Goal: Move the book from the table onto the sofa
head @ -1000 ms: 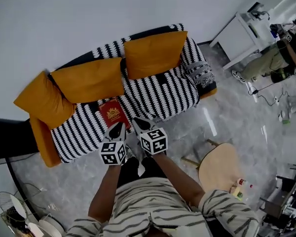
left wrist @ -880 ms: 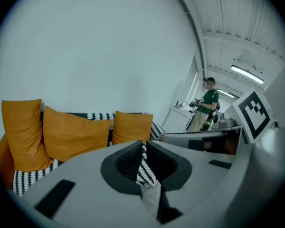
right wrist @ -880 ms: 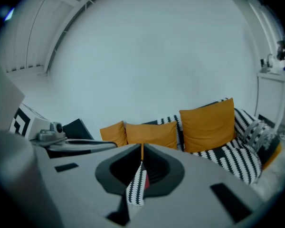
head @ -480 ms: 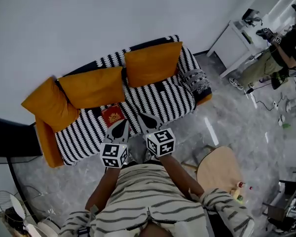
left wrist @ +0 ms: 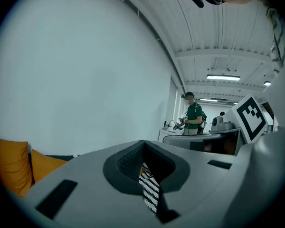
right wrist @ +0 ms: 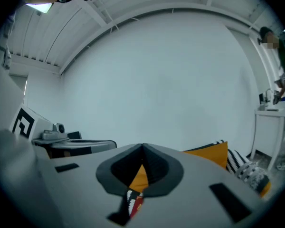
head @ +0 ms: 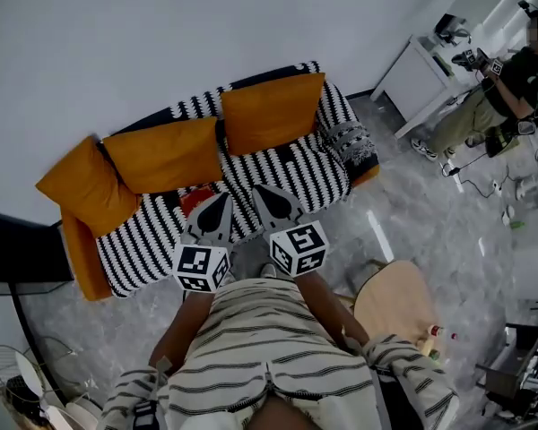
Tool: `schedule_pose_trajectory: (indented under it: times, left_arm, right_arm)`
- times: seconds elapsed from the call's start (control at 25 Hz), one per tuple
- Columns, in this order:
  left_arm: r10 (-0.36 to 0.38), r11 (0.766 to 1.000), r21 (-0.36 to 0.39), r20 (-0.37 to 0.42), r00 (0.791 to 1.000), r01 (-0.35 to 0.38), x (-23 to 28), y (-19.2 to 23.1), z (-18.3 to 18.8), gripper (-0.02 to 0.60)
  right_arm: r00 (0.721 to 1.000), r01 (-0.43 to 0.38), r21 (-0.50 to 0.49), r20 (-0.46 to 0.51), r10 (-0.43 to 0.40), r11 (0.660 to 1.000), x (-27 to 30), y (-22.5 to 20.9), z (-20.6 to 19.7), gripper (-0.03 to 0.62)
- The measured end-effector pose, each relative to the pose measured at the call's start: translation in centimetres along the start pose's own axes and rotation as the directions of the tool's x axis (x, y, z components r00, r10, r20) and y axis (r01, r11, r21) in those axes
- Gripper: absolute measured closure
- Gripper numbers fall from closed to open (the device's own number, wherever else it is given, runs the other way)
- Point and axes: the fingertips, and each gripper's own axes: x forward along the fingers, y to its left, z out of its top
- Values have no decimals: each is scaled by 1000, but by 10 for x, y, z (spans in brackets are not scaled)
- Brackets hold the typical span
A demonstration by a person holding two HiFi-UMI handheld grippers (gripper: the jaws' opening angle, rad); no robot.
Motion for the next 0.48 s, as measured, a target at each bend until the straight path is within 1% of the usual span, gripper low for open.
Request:
schedule_pose_trajectory:
  times: [0.16, 0.48]
  left_arm:
    - [-13, 1000, 22, 23, 1000, 12, 6, -3, 9, 577]
    - [-14, 999, 30, 47, 999, 13, 11, -3, 16, 577]
  right_arm:
    - [999, 8, -38, 51, -6, 999, -3, -3, 17, 580]
    - [998, 17, -42, 67, -14, 999, -3, -8, 19, 580]
